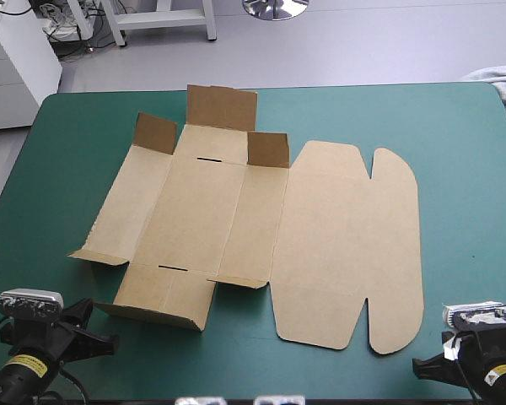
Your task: Fold the box
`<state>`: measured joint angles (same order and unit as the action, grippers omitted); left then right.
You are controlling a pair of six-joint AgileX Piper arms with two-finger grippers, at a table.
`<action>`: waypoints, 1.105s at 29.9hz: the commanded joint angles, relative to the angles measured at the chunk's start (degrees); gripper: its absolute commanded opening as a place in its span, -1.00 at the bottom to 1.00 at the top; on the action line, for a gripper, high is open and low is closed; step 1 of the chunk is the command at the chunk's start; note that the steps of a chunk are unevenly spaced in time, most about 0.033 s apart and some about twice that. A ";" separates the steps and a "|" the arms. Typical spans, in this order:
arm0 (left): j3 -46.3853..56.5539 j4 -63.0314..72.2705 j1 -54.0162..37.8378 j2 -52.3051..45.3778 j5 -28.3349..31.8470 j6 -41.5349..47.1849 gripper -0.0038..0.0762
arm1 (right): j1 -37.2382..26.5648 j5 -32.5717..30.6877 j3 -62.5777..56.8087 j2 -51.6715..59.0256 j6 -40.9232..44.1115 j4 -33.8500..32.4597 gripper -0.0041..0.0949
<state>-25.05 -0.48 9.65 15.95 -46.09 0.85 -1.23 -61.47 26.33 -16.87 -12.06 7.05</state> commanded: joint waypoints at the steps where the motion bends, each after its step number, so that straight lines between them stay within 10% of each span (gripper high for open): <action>1: -1.42 0.13 -0.03 0.69 3.92 -0.03 -0.93 | 0.18 3.11 1.39 -0.60 -0.20 0.15 -0.96; 20: -2.28 0.02 -0.03 1.22 3.17 -0.03 -0.93 | 0.18 3.11 1.39 -0.60 -0.20 0.15 -0.96; 33: -24.66 0.14 -0.03 15.13 -2.31 -0.03 -0.93 | 0.18 3.11 1.39 -0.60 -0.20 0.15 -0.96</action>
<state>-44.10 -0.53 9.65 27.10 -50.84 0.85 -1.23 -61.46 26.33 -16.87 -12.06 7.05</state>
